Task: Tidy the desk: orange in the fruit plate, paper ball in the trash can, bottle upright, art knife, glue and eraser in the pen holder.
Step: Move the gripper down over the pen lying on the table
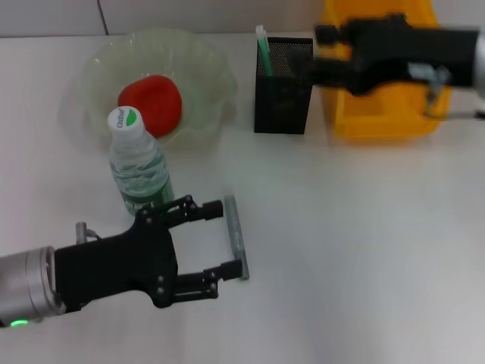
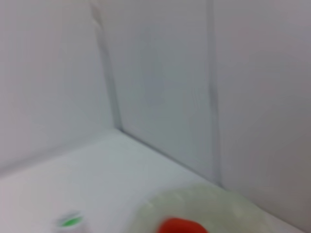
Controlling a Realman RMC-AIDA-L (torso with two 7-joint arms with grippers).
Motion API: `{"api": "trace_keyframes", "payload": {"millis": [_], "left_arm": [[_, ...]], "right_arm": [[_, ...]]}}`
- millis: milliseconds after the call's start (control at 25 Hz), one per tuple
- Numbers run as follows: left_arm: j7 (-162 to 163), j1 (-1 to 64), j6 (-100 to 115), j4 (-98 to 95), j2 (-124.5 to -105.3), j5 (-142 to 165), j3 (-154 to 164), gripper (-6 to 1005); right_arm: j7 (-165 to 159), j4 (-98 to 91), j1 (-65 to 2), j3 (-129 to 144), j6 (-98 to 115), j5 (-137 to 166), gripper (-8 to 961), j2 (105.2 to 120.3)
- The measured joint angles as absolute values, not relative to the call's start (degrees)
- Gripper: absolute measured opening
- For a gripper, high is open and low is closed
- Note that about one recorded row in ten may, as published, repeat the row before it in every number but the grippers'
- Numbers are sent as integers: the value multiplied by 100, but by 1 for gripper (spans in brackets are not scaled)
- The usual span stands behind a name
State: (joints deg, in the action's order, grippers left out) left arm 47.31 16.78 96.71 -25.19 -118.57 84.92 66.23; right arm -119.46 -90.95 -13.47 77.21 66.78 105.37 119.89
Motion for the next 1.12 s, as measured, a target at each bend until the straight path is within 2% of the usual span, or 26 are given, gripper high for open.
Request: {"api": "trace_keyframes", "payload": {"millis": [80, 240, 320, 440, 480, 520, 600, 840, 1120], "left_arm": [[5377, 1678, 9716, -2817, -11874, 8489, 6653, 812], [6262, 1641, 9706, -3221, -11884, 8493, 6763, 811], [8233, 1304, 9227, -4651, -11907, 8486, 7497, 811], [8970, 1013, 8564, -5512, -11907, 8494, 8078, 811], [9698, 727, 7737, -6427, -11878, 8632, 8785, 811], [9698, 727, 7737, -6427, -11878, 8632, 8785, 811], [10948, 518, 6720, -7661, -11857, 9331, 9615, 811], [14191, 755, 5799, -9037, -11883, 11409, 10626, 811], [16645, 1286, 5782, -9287, -11915, 13605, 11290, 810]], "right_arm": [[-10700, -8704, -871, 7484, 7042, 9583, 565, 11989], [-8869, -7499, -325, 6746, 8224, 8596, 565, 11959], [-8166, -6701, -247, 6273, 8781, 8549, 565, 11941], [-6736, -5188, -235, 5414, 9529, 8591, 564, 11908], [-6262, -4736, -245, 5147, 9704, 8614, 564, 11895], [-5655, -4196, -257, 4828, 9898, 8670, 564, 11878], [-5118, -3707, -247, 4505, 10029, 8804, 564, 11866], [-4747, -3326, -215, 4262, 9782, 9197, 563, 11902], [-4719, -3214, -308, 4255, 9642, 9245, 563, 11906]]}}
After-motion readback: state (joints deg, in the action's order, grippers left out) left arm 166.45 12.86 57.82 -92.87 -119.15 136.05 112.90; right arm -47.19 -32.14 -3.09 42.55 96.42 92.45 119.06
